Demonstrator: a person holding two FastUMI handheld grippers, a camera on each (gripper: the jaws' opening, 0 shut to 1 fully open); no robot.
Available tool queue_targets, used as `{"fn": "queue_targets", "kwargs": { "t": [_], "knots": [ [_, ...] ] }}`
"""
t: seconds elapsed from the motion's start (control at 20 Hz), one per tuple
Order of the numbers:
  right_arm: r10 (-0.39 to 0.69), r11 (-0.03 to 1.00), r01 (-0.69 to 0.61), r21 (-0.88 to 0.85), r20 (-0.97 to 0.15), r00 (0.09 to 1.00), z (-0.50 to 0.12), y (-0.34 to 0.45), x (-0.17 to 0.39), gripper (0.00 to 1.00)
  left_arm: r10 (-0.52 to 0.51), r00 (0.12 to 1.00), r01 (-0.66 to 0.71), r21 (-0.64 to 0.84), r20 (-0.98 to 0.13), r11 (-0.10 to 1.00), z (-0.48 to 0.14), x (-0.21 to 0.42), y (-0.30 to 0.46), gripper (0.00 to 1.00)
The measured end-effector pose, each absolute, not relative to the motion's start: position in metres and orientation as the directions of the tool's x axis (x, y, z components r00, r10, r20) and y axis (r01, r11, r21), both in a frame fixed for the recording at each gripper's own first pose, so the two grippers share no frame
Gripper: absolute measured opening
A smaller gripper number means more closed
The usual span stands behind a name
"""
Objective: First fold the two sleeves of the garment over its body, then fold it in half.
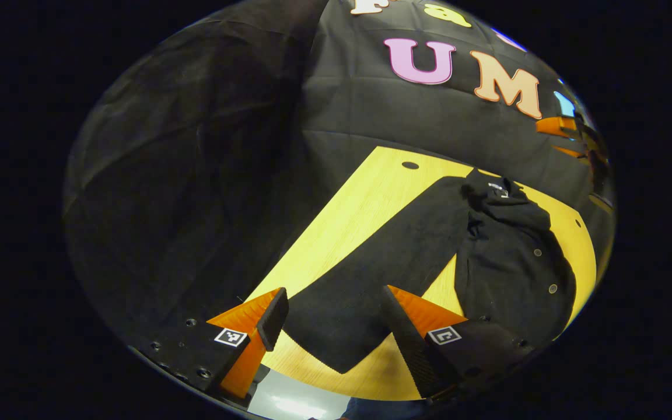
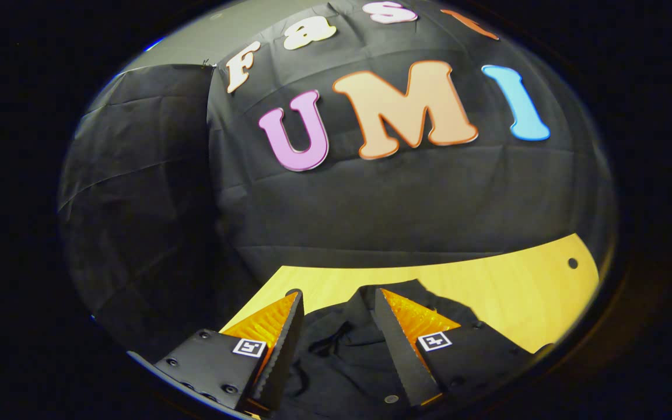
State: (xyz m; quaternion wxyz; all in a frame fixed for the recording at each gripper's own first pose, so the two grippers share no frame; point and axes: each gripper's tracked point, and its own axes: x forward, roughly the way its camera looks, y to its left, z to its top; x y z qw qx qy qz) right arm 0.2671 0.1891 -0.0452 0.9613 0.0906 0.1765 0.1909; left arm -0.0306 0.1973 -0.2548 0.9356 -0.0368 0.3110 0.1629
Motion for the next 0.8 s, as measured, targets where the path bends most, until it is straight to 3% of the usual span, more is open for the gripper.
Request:
{"fn": "queue_targets", "kwargs": {
  "t": [0.55, 0.8],
  "knots": [
    [0.269, 0.946, -0.202, 0.253, -0.265, 0.926, -0.026, 0.082, 0.189, 0.79, 0.345, 0.631, -0.426, 0.062, -0.695, 0.903, -0.32, -0.057, 0.207, 0.96],
    [0.236, 0.954, -0.164, 0.251, -0.287, 0.929, -0.035, 0.06, 0.173, 0.79, 0.337, 0.646, -0.421, 0.049, -0.685, 0.906, -0.323, -0.058, 0.207, 0.95]
  ]
}}
